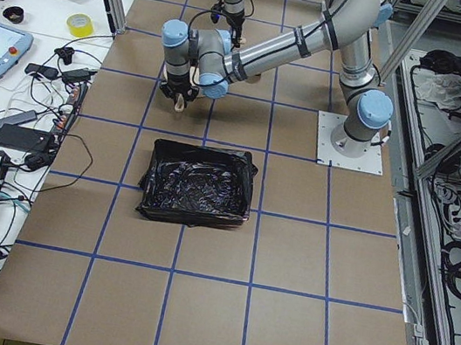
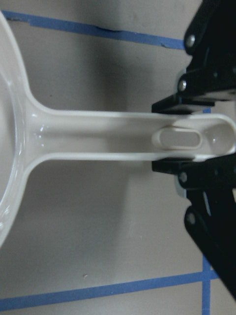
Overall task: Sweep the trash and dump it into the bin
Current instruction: 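Sweep the croissant and sponge into the dustpan with the right gripper's brush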
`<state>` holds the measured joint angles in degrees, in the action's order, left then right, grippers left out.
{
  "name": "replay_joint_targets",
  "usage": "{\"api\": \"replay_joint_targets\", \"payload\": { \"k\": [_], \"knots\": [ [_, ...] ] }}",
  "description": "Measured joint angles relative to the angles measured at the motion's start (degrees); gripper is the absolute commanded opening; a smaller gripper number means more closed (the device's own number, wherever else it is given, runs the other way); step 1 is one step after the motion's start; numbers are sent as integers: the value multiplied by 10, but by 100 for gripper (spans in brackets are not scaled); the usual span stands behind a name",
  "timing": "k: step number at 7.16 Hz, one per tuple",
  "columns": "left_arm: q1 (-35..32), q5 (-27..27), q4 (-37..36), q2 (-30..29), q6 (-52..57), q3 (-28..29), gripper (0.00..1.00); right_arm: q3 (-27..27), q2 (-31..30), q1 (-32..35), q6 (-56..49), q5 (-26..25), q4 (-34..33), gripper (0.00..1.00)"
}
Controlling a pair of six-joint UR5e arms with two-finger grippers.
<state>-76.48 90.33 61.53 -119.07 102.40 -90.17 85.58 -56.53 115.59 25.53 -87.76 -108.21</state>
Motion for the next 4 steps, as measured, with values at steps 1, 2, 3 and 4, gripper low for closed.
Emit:
{"api": "replay_joint_targets", "payload": {
  "k": [1,2,3,4],
  "knots": [
    [0,0,0,0,0,0,7,-45,26,26,-1,28,10,0],
    [0,-1,1,1,0,0,7,-97,51,56,-1,50,27,0],
    [0,-1,1,1,0,0,7,-143,70,81,2,70,41,0],
    [-1,-1,0,1,-1,0,7,-176,81,96,7,87,51,0]
  ]
}}
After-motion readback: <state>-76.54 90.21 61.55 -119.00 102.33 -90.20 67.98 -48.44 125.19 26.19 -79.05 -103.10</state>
